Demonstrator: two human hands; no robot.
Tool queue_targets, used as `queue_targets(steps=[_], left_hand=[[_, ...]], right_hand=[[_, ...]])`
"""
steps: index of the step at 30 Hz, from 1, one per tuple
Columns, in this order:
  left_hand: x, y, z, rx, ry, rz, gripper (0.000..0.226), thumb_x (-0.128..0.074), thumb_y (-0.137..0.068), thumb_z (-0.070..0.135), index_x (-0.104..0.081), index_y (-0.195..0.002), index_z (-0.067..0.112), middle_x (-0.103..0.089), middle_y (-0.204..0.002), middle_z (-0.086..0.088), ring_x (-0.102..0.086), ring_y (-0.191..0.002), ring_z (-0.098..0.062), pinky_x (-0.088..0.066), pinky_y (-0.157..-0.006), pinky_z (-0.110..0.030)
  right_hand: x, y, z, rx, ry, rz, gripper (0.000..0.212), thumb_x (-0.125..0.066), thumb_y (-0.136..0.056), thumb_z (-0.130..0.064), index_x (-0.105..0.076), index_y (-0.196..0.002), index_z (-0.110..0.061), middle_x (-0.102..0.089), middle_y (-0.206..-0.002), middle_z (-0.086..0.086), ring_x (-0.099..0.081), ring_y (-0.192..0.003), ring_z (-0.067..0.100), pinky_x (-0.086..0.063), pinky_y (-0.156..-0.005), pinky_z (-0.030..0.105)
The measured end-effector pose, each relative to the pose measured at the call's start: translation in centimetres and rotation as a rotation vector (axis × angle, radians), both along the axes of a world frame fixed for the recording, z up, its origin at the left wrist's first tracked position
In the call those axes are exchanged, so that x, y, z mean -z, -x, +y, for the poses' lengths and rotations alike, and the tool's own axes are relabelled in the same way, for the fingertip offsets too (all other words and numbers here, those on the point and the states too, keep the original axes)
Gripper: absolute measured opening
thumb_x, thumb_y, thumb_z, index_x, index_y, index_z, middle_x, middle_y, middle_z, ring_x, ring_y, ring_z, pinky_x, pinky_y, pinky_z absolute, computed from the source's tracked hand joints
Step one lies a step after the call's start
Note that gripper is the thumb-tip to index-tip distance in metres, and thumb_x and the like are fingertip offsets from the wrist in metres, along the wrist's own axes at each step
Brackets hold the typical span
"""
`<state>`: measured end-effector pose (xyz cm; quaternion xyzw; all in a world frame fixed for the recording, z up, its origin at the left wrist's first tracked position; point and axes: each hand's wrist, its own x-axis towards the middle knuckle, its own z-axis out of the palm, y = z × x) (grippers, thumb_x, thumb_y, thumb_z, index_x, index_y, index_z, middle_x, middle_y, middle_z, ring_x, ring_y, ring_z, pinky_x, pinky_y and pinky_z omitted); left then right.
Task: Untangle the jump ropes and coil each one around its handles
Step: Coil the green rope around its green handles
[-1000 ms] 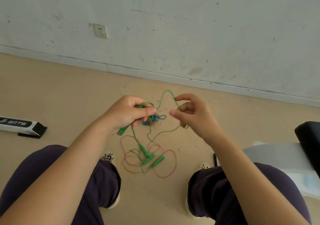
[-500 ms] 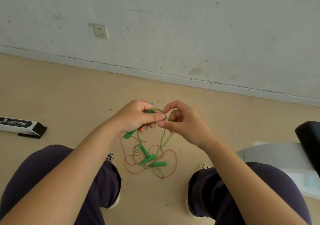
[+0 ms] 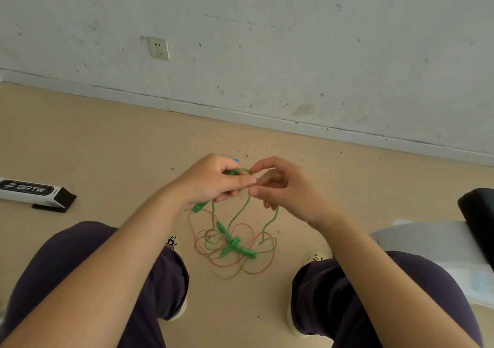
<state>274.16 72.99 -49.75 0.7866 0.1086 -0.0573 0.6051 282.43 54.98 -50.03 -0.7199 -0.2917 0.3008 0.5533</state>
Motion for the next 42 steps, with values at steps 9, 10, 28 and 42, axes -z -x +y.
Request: queue_targets(steps=[9, 10, 28, 42], left_hand=[[-1.0, 0.3, 4.2, -0.125, 0.013, -0.021, 0.013, -0.071, -0.089, 0.018, -0.075, -0.096, 0.007, -0.059, -0.061, -0.001, -0.039, -0.042, -0.009, -0.036, -0.047, -0.019], [-0.9, 0.4, 4.3, -0.136, 0.004, -0.022, 0.013, -0.071, -0.089, 0.017, -0.075, -0.095, 0.006, -0.059, -0.061, 0.0, -0.039, -0.042, -0.009, -0.035, -0.047, -0.019], [-0.1, 0.0, 2.8, -0.01, -0.093, 0.062, 0.012, -0.074, -0.088, 0.023, -0.075, -0.09, 0.011, -0.063, -0.062, 0.002, -0.047, -0.046, -0.011, -0.04, -0.05, -0.022], [0.4, -0.3, 0.1, 0.039, -0.01, -0.002, 0.019, -0.069, -0.092, 0.022, -0.072, -0.088, 0.004, -0.061, -0.061, 0.001, -0.049, -0.045, -0.013, -0.042, -0.05, -0.022]], right_hand=[[-0.9, -3.5, -2.4, 0.416, -0.012, -0.163, 0.014, -0.079, -0.08, -0.025, -0.068, -0.076, -0.019, -0.036, -0.053, -0.003, -0.029, -0.049, 0.013, -0.027, -0.049, 0.024], [-0.9, -3.6, -2.6, 0.413, -0.02, -0.158, 0.012, -0.078, -0.081, -0.023, -0.068, -0.078, -0.018, -0.039, -0.054, -0.001, -0.033, -0.05, 0.015, -0.03, -0.05, 0.026], [0.4, -1.8, -0.9, 0.094, 0.003, -0.184, 0.015, -0.052, -0.097, -0.001, -0.062, -0.097, -0.011, -0.061, -0.057, 0.002, -0.06, -0.057, 0.02, -0.047, -0.059, 0.026], [0.5, -0.2, 0.2, 0.046, 0.056, -0.113, 0.016, -0.077, -0.082, -0.01, -0.065, -0.092, -0.008, -0.063, -0.069, -0.002, -0.055, -0.063, 0.015, -0.047, -0.062, 0.031]])
